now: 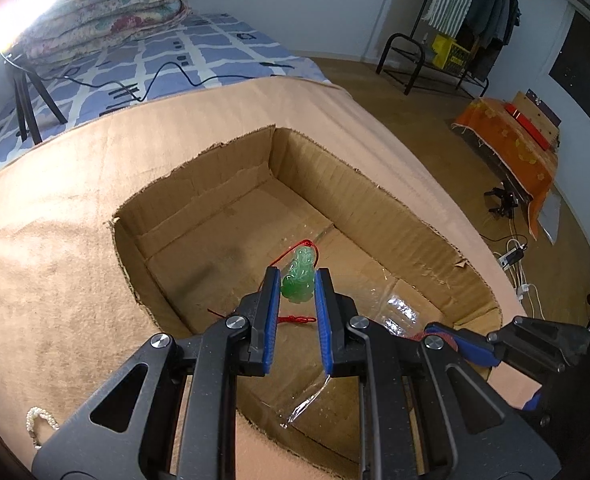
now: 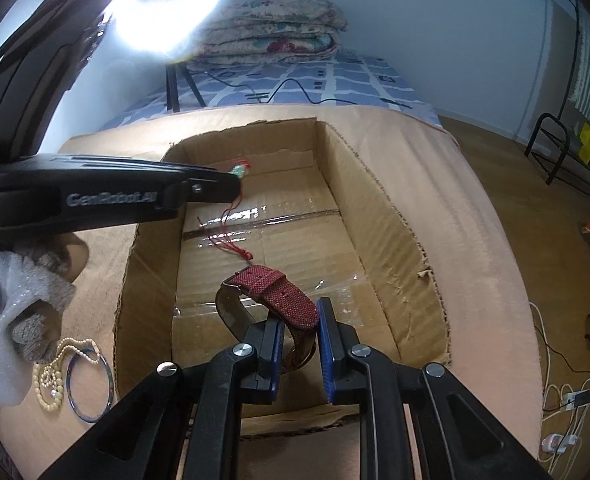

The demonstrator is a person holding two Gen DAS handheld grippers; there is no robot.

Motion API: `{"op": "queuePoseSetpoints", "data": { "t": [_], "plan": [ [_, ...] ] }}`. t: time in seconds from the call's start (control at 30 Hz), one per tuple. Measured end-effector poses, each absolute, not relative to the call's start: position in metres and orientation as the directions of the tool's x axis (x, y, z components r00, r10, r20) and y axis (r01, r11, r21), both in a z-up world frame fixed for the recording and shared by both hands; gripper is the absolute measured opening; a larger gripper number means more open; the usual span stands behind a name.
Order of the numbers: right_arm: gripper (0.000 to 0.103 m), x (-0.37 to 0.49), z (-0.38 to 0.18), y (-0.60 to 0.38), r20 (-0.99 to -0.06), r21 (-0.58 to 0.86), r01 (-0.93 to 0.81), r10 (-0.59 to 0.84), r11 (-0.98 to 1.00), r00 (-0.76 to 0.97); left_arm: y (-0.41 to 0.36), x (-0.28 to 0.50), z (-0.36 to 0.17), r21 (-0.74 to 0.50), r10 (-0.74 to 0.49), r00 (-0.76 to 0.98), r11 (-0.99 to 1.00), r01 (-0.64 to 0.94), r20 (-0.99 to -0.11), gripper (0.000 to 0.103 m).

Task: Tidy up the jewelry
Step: 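Open the left tool dropping the pendant while the right tool releases the watch into the box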

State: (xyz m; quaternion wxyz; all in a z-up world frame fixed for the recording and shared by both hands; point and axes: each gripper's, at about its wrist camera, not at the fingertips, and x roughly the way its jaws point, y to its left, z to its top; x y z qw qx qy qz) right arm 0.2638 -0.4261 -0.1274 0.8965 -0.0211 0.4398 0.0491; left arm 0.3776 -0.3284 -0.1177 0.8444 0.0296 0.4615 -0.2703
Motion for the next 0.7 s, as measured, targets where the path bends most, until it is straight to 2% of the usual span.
{"op": "queuePoseSetpoints", "data": {
  "t": [0.2, 0.33, 0.37, 0.43, 0.47, 0.5, 0.57, 0.7],
  "plan": [
    [0.016, 0.266, -0.131, -0.419, -0.799, -0.006, -0.124, 0.069, 0.992, 0.597, -0.328, 0.383, -0.124, -0.216, -0.426, 0.413, 0.859, 0.464, -0.805, 0.016],
    [0.024, 0.264, -0.13, -0.415, -0.792, -0.014, -0.127, 0.067, 0.992, 0.607, -0.327, 0.385, -0.123, -0.22, -0.428, 0.413, 0.859, 0.462, -0.804, 0.016],
    [0.026, 0.264, -0.129, -0.415, -0.79, -0.014, -0.128, 0.068, 0.992, 0.609, -0.327, 0.385, -0.123, -0.22, -0.428, 0.412, 0.859, 0.462, -0.805, 0.017],
    [0.028, 0.263, -0.127, -0.414, -0.788, -0.021, -0.128, 0.063, 0.992, 0.613, -0.325, 0.385, -0.122, -0.228, -0.43, 0.41, 0.861, 0.455, -0.805, 0.03],
    [0.033, 0.263, -0.126, -0.413, -0.787, -0.026, -0.128, 0.059, 0.991, 0.614, -0.323, 0.385, -0.121, -0.232, -0.434, 0.415, 0.861, 0.453, -0.799, 0.04],
    [0.037, 0.262, -0.126, -0.413, -0.785, -0.028, -0.127, 0.057, 0.991, 0.617, -0.321, 0.384, -0.119, -0.237, -0.438, 0.421, 0.862, 0.449, -0.794, 0.045],
    [0.061, 0.259, -0.123, -0.413, -0.775, -0.03, -0.122, 0.054, 0.992, 0.629, -0.317, 0.383, -0.116, -0.25, -0.445, 0.42, 0.862, 0.441, -0.791, 0.048],
    [0.076, 0.25, -0.113, -0.414, -0.75, -0.047, -0.112, 0.039, 0.993, 0.661, -0.31, 0.381, -0.107, -0.256, -0.448, 0.428, 0.863, 0.435, -0.785, 0.054]
  ]
}}
